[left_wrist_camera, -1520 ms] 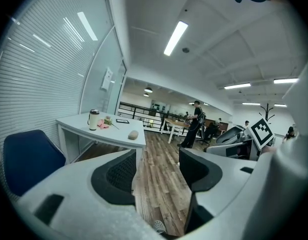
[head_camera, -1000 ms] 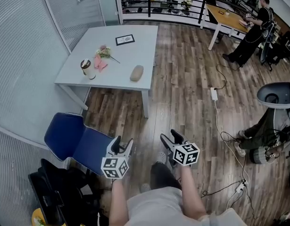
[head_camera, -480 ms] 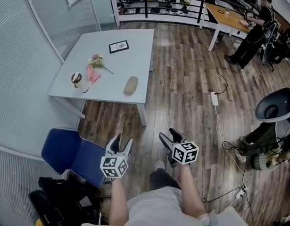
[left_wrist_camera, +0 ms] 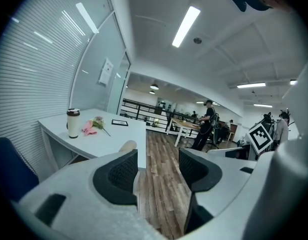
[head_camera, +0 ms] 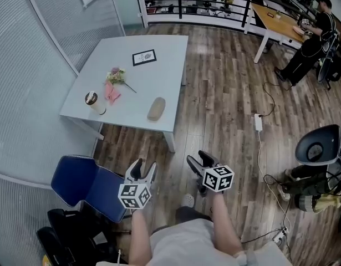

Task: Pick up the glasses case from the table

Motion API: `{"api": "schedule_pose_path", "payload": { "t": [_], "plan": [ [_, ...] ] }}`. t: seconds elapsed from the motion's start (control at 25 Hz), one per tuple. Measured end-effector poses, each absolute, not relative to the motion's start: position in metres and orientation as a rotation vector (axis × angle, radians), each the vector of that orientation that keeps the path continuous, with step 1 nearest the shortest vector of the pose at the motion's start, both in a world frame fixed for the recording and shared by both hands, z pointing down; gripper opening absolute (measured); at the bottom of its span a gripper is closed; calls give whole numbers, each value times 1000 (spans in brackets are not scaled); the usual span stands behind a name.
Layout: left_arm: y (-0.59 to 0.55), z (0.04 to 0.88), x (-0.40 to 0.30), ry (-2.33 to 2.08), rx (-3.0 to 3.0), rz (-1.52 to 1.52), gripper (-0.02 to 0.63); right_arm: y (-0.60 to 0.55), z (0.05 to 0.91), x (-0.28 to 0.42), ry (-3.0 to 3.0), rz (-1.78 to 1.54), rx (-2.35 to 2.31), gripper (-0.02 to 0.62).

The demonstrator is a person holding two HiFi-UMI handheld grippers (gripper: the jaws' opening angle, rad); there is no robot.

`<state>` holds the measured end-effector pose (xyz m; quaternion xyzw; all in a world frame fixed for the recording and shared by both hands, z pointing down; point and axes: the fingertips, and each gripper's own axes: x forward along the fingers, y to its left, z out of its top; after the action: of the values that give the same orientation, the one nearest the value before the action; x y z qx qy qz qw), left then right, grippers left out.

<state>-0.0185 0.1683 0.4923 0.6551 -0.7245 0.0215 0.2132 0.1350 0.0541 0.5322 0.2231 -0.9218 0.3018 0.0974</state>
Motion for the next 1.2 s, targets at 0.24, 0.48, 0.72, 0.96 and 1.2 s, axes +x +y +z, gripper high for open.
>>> {"api": "schedule_pose_path", "payload": {
  "t": [0.24,0.48,0.72,0.96,1.2],
  "plan": [
    [156,498,-23,-2019,1794,69,249,36,538,132,-2723,899,632,250],
    [152,501,-26,-2035,1768,73,249,32,539,137,-2721,886,610,250],
    [145,504,-30,-2044,1769,78,249,30,543,132,-2727,878,579,250],
    [133,507,-38,-2043,1775,88,249,20,548,122,-2713,909,571,250],
    [108,505,-55,-2035,1795,110,249,7,552,113,-2715,949,578,250]
  ]
}}
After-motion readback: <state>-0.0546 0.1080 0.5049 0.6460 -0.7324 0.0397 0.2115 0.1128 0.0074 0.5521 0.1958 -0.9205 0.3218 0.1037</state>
